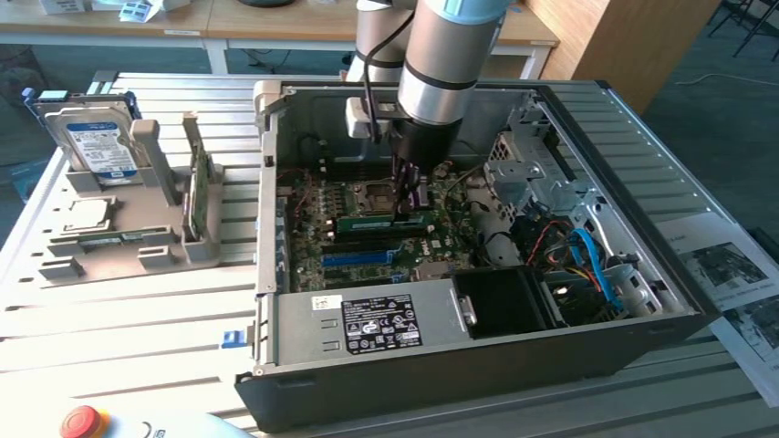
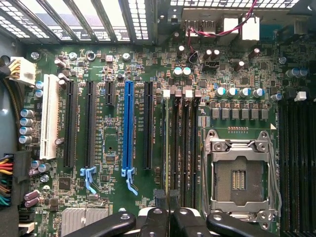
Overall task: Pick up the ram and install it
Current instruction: 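Insert the ram into the slot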
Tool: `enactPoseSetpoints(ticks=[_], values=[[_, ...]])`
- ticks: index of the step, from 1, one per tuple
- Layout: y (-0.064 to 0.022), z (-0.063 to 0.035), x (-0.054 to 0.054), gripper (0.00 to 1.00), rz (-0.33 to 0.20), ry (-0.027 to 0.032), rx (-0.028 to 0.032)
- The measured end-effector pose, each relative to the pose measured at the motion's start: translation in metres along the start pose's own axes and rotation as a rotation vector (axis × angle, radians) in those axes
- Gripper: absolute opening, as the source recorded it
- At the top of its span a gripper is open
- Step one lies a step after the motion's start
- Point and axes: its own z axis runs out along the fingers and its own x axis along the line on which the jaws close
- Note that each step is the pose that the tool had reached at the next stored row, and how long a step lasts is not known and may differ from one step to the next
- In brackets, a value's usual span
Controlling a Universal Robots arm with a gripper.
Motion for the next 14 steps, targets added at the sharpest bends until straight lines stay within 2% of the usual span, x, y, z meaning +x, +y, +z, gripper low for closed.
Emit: enactPoseSetpoints(ticks=[14], values=[[0.0006,0.0016,-0.0001,0.11,0.0,0.0,0.0]])
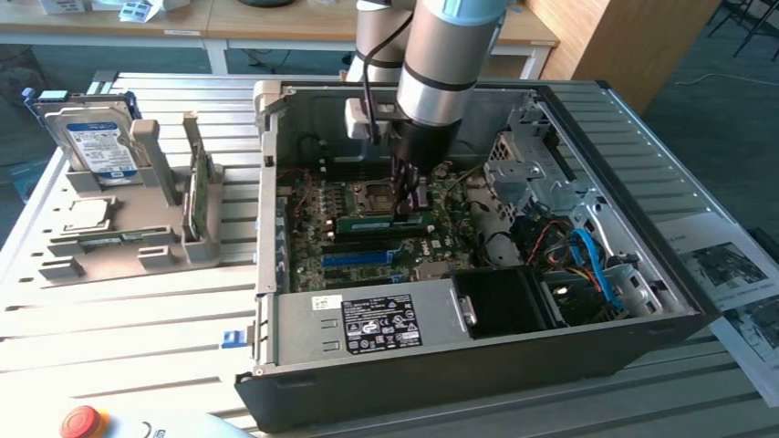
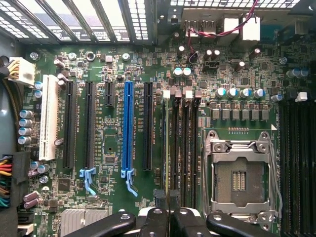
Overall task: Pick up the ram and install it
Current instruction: 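Insert the ram into the slot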
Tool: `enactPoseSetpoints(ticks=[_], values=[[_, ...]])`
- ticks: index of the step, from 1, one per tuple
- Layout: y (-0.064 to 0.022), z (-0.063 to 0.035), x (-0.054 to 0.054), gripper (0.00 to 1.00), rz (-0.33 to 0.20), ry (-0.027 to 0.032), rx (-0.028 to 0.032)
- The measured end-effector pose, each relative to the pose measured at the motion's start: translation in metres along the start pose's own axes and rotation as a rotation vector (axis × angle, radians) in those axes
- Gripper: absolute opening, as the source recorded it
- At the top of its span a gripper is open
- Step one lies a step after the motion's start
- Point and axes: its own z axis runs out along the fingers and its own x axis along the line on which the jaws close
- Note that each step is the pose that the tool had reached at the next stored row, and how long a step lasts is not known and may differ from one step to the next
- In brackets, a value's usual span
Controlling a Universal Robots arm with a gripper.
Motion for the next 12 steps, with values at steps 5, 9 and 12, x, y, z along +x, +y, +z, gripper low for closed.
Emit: enactPoseSetpoints(ticks=[5,9,12], values=[[-0.0001,0.0014,0.0,0.11,0.0,0.0001,0.0],[-0.0001,0.0023,0.0,0.11,0.0,0.0,0.0],[0.0008,0.0028,0.0,0.11,0.001,-0.0001,0.0]])
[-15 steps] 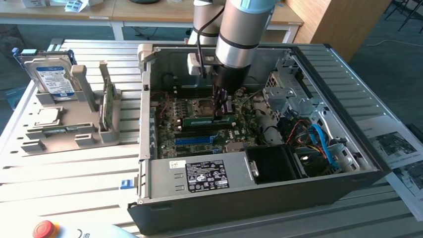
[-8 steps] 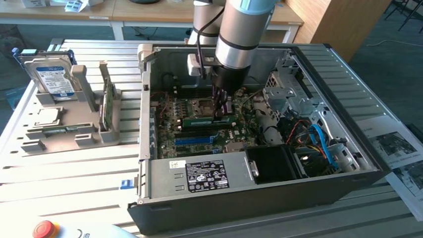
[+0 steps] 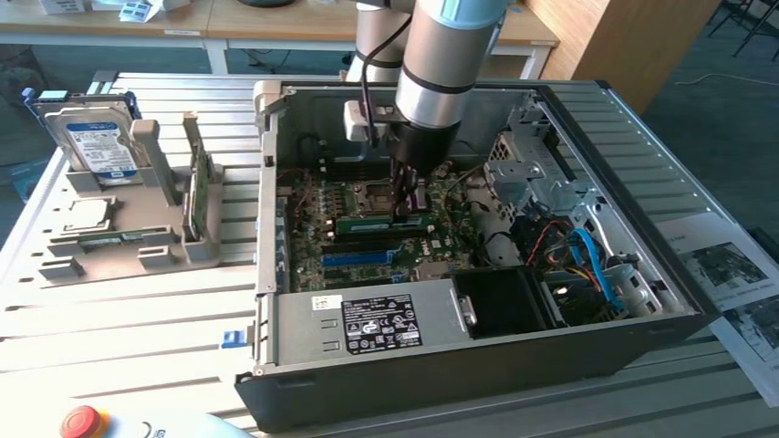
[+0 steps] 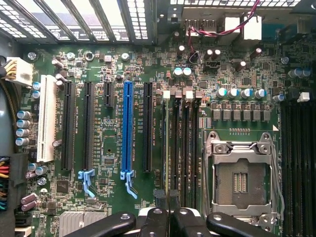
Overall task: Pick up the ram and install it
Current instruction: 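Insert the ram into the slot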
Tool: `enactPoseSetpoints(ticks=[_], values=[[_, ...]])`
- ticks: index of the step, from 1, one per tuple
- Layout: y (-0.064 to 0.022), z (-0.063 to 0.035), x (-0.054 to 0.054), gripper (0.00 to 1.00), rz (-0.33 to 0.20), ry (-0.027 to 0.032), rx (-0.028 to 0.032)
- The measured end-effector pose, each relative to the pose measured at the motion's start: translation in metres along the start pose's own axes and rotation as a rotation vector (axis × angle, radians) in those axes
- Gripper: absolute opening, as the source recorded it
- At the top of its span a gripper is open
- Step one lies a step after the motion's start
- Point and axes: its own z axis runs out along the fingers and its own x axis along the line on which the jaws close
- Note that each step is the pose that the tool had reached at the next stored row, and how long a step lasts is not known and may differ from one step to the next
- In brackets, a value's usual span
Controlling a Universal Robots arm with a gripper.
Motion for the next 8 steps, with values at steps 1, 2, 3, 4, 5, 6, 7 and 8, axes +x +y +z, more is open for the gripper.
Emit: enactPoseSetpoints(ticks=[1,2,3,4,5,6,7,8], values=[[0.0,0.0006,0.0,0.11,0.0,0.0,0.0],[0.0,0.0008,0.0,0.11,0.0,0.0,0.0],[-0.0001,0.0009,0.0,0.11,0.0,0.0001,0.0],[-0.0001,0.0012,0.0,0.11,0.0,0.0,0.0],[-0.0001,0.0013,0.0,0.11,0.0,0.0001,0.0],[-0.0001,0.0015,0.0,0.11,0.0,0.0,0.0],[-0.0001,0.0017,0.0,0.11,0.0,0.0,0.0],[-0.0001,0.0019,0.0,0.11,0.0,0.0,0.0]])
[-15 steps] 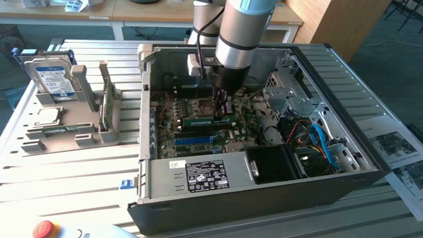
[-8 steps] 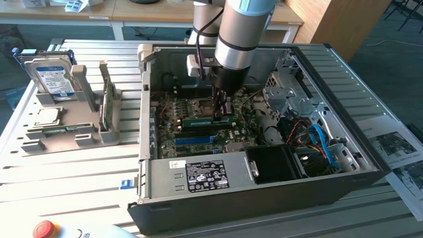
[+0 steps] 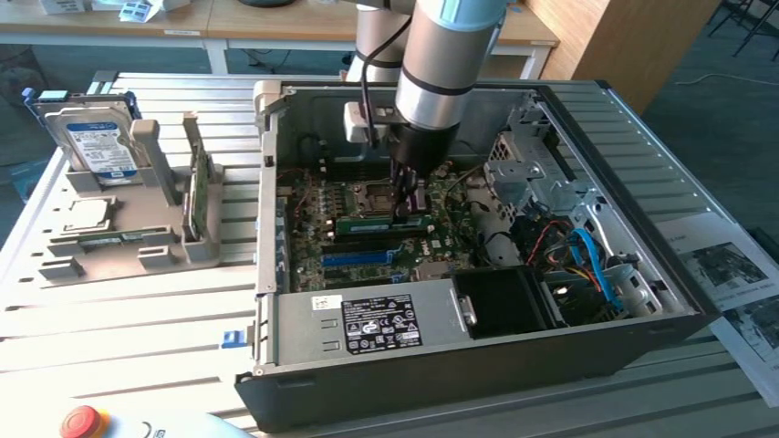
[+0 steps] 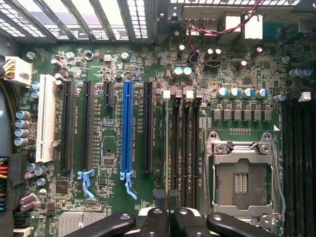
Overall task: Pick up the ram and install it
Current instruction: 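Insert the ram into the slot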
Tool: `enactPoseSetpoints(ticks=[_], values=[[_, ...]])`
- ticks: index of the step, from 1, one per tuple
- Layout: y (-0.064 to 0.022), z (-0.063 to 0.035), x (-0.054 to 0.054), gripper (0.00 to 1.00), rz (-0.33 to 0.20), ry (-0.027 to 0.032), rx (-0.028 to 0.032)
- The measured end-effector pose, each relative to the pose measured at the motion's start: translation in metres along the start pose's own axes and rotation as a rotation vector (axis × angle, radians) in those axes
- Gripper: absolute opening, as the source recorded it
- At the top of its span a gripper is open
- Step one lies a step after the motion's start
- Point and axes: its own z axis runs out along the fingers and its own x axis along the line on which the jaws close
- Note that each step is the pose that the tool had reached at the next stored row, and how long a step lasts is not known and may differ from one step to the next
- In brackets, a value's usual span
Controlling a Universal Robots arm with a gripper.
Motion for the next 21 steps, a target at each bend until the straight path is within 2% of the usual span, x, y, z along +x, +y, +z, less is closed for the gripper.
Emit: enactPoseSetpoints(ticks=[21], values=[[-0.0003,0.005,0.0,0.11,0.0,0.0001,0.0]])
